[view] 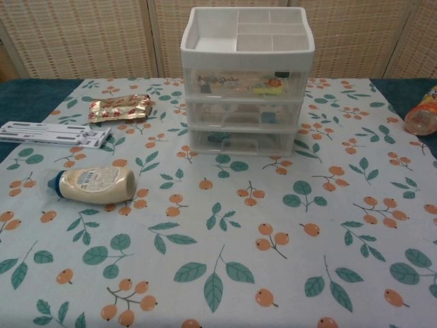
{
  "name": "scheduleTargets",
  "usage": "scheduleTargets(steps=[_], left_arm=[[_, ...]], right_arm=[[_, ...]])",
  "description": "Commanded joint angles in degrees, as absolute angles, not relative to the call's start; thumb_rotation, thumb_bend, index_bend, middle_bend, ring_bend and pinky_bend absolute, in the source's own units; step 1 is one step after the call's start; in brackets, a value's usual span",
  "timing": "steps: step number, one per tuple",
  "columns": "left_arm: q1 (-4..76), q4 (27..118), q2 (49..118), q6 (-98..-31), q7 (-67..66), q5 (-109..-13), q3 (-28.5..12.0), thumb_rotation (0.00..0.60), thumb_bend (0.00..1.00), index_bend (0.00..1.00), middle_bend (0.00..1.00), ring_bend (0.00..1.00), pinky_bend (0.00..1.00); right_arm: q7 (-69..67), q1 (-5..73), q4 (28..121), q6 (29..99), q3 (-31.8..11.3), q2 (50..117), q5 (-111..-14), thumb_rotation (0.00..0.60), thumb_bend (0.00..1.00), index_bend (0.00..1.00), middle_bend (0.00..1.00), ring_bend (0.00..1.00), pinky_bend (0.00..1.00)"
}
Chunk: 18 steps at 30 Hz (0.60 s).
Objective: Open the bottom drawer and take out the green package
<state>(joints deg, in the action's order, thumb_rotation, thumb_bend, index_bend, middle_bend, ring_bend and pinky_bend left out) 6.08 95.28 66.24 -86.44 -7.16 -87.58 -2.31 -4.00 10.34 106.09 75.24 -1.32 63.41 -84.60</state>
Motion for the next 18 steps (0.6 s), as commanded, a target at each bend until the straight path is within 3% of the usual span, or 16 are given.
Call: scheduleTargets(steps=[1,9,18], left_arm=[[6.2,95.3,66.2,-86.3,-7.2,-87.7,-2.3,0.6,0.18,0.08,0.13,0.14,0.15],[5.5,95.9,65.9,-87.2,-7.4,-88.0,-1.9,0.6,0.18,0.08,0.13,0.14,0.15],[4.6,96.1,64.9,-88.1,-7.3,-87.7,-1.8,0.6,0.18,0.08,0.13,0.14,0.15]], right_arm=[[-7.5,12.2,107.3,71.3,-1.4,63.8,-83.3,0.6,0.63,0.04,0.52,0.5,0.72],[-17.5,18.5,109.8,59.9,-3.9,64.8,-79.1,0.6,0.63,0.04,0.52,0.54,0.74],[-33.9,27.3,107.3,43.6,-10.2,70.6,-67.4,0.6,0.63,0.0,0.71,0.75,0.89]])
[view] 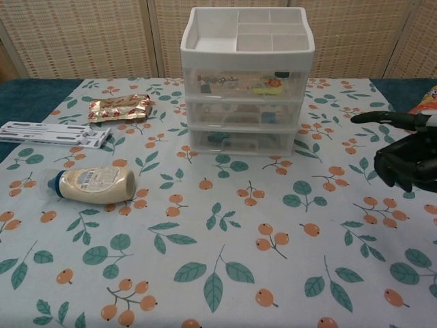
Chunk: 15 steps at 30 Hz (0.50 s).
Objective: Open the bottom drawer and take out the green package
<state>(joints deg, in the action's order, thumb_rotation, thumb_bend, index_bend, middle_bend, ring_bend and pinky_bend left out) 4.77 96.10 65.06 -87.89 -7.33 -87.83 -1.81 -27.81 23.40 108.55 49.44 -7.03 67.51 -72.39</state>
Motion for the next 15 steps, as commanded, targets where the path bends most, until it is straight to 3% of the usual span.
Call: scheduleTargets(steps=[1,15], left_arm=[[4.5,96.1,64.7,-88.2,-7.3,-87.4,-1.9,0.6,0.18,0.08,0.13,0.14,0.15],[3.9,95.8,63.9,-88.5,-6.9,-86.5,-2.4,0.6,0.18,0.08,0.13,0.14,0.15]], right_arm=[[-35.7,28.2,106.7,42.1,-11.2,71.6,-65.7,0.6,0.64,0.0,0.73,0.77,0.9],[-47.2,38.8,95.5,24.3,-19.3,82.1,-48.0,0.6,0.71,0.0,0.77,0.85,0.96]])
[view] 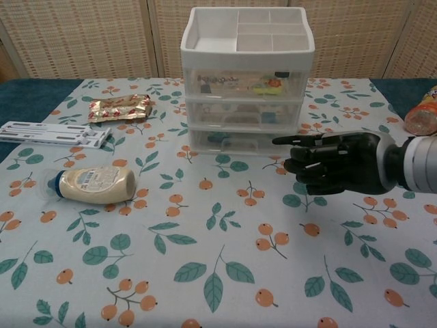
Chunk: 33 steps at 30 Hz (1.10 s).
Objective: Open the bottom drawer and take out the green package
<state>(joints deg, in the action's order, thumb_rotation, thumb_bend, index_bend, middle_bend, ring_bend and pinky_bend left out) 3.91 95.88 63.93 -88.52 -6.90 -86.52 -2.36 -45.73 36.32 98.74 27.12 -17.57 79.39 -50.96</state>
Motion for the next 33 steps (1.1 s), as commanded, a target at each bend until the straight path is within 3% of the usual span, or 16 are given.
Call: scheduleTargets(steps=[1,16,33], left_arm=[[4.0,95.8,63.9,-88.3,-6.9,-86.4,-2.4,0.6,0.18,0.08,0.13,0.14,0.15],[4.1,95.3,63.6,-87.5,-6.8,-84.9,-3.1,0.6,0.18,0.08,0.13,0.14,0.15],[4.3,94.9,63.6,-86.8,-6.8,-84.1,-3.4,0.6,0.18,0.08,0.13,0.14,0.15]], right_arm=[[-47.4,39.7,94.1,23.7,-19.7,83.2,-46.7,0.6,0.71,0.0,0.77,0.85,0.96],[-47.8,46.1,80.8,20.3,-23.0,93.9,-36.2,0.6,0.74,0.0,0.76,0.86,0.96],[-45.0,49.1,74.0,19.0,-24.4,98.0,-30.4,0.6,0.74,0.0,0.75,0.86,0.96]])
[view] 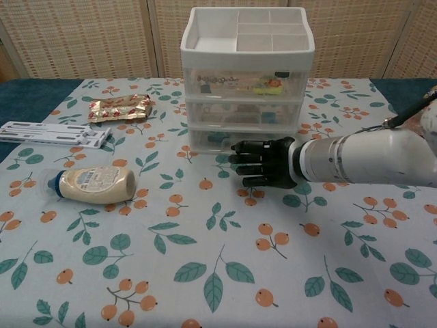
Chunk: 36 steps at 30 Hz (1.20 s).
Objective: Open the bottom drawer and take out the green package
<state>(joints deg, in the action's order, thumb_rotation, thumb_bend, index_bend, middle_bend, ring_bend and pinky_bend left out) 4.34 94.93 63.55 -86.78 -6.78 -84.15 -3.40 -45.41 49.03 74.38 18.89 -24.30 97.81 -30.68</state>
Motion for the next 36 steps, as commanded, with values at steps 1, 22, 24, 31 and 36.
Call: scheduleTargets(steps=[1,22,24,31,36], left_arm=[[4.4,94.9,63.6,-86.7,-6.8,-84.1,-3.4,0.6,0.18,0.08,0.13,0.14,0.15],[4.2,94.8,63.5,-86.4,-7.1,-83.3,-3.4,0.6,0.18,0.08,0.13,0.14,0.15],[4.2,94.8,63.5,-86.4,-7.1,-83.3,-3.4,0.6,0.18,0.08,0.13,0.14,0.15],[4.2,94.6,63.5,-86.4,-7.1,-83.2,-3.5,0.6,0.18,0.08,0.13,0.14,0.15],[4.2,94.6,63.5,-86.4,-7.1,-83.3,-3.5,0.6,0.18,0.08,0.13,0.14,0.15]], right_arm=[[-44.9,49.2,73.8,19.0,-24.5,98.1,-30.3,0.6,0.74,0.0,0.75,0.86,0.96],[-40.8,53.0,67.3,16.7,-24.7,101.4,-27.1,0.6,0.74,0.0,0.74,0.86,0.96],[-40.4,53.2,67.0,16.6,-24.6,101.6,-27.0,0.6,0.74,0.0,0.74,0.86,0.96],[-39.3,53.8,66.5,16.5,-24.5,101.9,-26.6,0.6,0.74,0.0,0.74,0.86,0.96],[-38.7,53.9,66.8,16.9,-24.5,101.7,-26.4,0.6,0.74,0.0,0.74,0.86,0.96]])
